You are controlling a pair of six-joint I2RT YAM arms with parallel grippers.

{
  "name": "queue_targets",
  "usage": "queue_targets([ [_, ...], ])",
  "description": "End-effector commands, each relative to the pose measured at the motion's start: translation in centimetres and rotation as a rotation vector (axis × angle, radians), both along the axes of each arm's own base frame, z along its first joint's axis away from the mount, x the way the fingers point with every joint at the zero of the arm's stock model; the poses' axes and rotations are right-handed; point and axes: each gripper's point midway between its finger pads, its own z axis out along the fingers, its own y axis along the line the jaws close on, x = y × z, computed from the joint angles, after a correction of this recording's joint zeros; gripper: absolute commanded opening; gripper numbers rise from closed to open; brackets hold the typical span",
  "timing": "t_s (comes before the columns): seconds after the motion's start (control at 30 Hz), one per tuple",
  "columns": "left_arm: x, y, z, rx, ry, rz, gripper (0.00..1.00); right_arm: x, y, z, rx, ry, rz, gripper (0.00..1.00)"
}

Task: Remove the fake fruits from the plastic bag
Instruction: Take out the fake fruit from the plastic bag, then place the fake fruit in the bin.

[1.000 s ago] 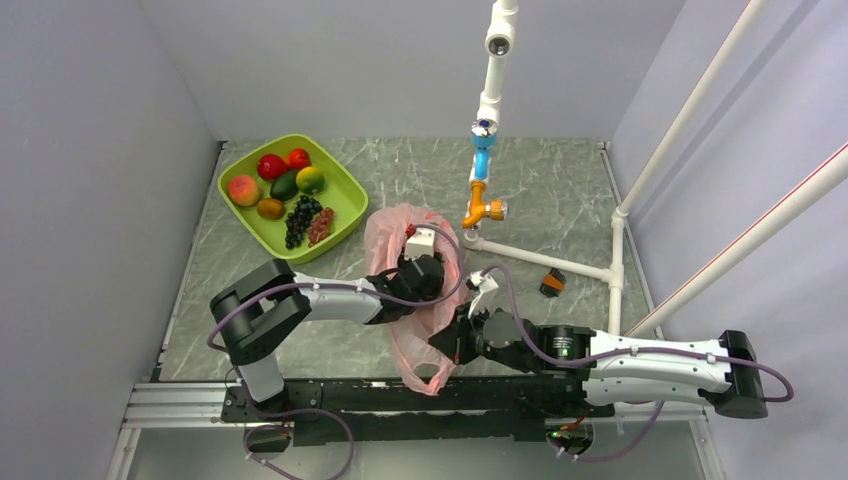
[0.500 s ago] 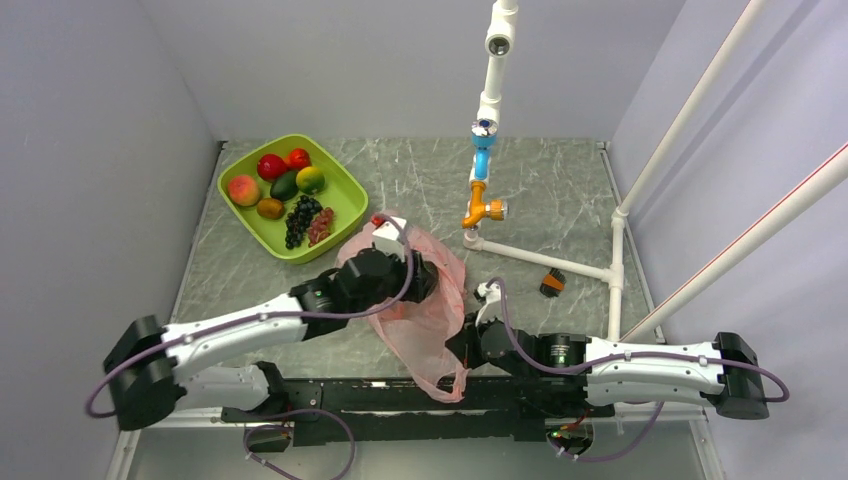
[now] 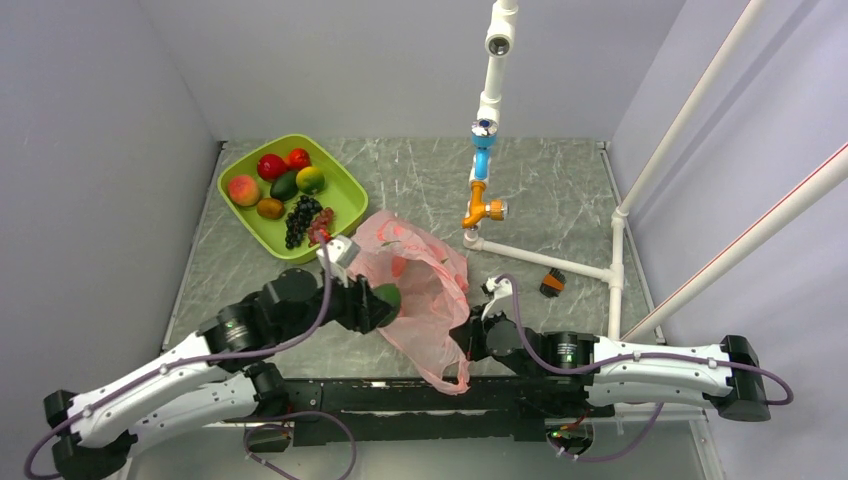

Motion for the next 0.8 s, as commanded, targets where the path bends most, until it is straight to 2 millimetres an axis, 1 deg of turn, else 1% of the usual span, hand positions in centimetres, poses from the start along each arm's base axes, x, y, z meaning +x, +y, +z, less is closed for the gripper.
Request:
queue_targets([
  [0.0, 2.7, 5.1, 3.0, 0.114, -0.093, 0.204, 0.28, 0.4, 0.4, 2.3, 0.041, -0.033, -0.009, 0.00],
  [0.1, 5.5, 7.9, 4.4, 0.232, -0.139, 0.331, 0.29, 0.3, 0.6, 2.4, 0.045, -0.026, -0.001, 0.00],
  [0.17, 7.9, 9.6, 5.1, 0.320, -0.162, 0.398, 0.29, 0.2, 0.7, 2.4, 0.045, -0.021, 0.003, 0.00],
  [0.23, 10.6, 11.4, 6.0, 0.372, -0.166, 0.470, 0.29, 0.2, 0.8, 2.4, 0.046, -0.018, 0.006, 0.00],
  [0.33, 15.0, 14.2, 7.6, 0.385, -0.155, 0.580, 0.29, 0.1, 0.8, 2.6, 0.056, -0.013, 0.002, 0.00],
  [0.4, 17.5, 15.6, 8.8, 0.356, -0.112, 0.626, 0.29, 0.1, 0.8, 2.9, 0.072, -0.010, 0.002, 0.00],
  [0.43, 18.6, 16.0, 9.0, 0.328, -0.087, 0.631, 0.29, 0.0, 0.8, 3.0, 0.077, -0.009, 0.003, 0.00],
  [0.5, 20.9, 17.4, 9.1, 0.323, -0.080, 0.689, 0.30, 0.0, 0.9, 3.0, 0.078, -0.007, 0.005, 0.00],
  [0.57, 22.9, 18.6, 8.1, 0.337, -0.062, 0.721, 0.30, 0.0, 1.0, 2.8, 0.070, -0.003, 0.005, 0.00],
  [0.6, 23.9, 19.3, 7.2, 0.358, -0.053, 0.741, 0.30, 0.0, 1.1, 2.8, 0.066, -0.001, 0.007, 0.00],
  [0.63, 24.7, 20.0, 5.9, 0.395, -0.038, 0.759, 0.30, -0.1, 1.2, 2.7, 0.063, 0.003, 0.009, 0.00],
  [0.7, 26.0, 21.1, 3.3, 0.465, -0.017, 0.769, 0.29, -0.1, 1.5, 2.6, 0.062, 0.006, 0.016, 0.00],
  [0.77, 26.5, 21.9, 1.5, 0.444, 0.044, 0.775, 0.28, -0.2, 1.9, 2.7, 0.058, 0.007, 0.026, 0.00],
])
